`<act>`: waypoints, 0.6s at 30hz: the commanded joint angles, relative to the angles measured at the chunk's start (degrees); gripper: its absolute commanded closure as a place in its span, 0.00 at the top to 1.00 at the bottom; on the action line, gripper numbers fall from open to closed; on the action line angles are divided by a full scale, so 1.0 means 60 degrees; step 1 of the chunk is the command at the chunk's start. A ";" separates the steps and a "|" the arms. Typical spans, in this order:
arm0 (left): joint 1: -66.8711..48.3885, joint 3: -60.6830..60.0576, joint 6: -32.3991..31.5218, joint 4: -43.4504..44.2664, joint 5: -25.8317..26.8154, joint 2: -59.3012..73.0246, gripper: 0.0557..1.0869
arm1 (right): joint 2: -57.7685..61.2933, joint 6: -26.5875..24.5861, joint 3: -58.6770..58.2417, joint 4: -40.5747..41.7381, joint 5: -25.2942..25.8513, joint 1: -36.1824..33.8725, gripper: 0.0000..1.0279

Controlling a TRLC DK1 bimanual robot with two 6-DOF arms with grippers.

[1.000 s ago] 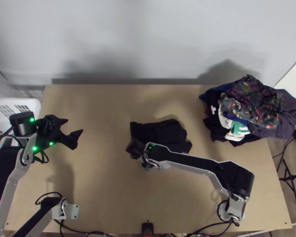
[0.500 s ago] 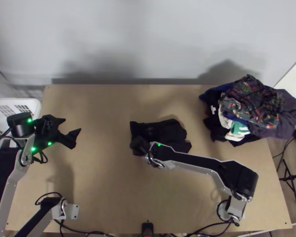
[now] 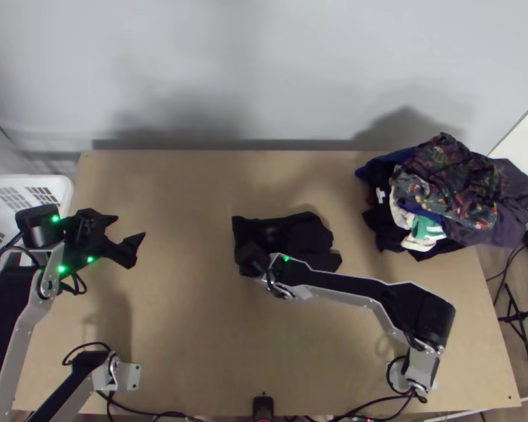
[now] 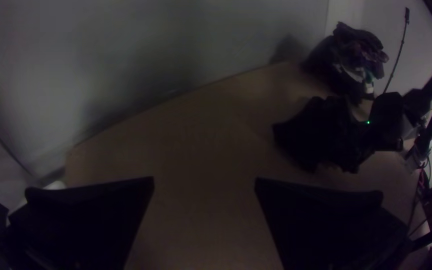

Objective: Fold the t-shirt

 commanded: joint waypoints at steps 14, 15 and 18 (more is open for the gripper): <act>0.0211 -0.0017 0.0115 0.0001 0.0037 -0.0066 0.95 | 0.0315 -0.0762 0.0373 0.1304 -0.0022 -0.0311 0.12; 0.0211 0.0042 0.0115 0.0001 0.0096 -0.0037 0.95 | 0.0257 -0.0997 0.0286 0.1612 -0.0022 -0.0341 0.02; 0.0211 0.0203 0.0115 0.0001 0.0110 0.0095 0.95 | -0.0036 -0.1026 0.0154 0.1905 -0.0051 -0.0458 0.03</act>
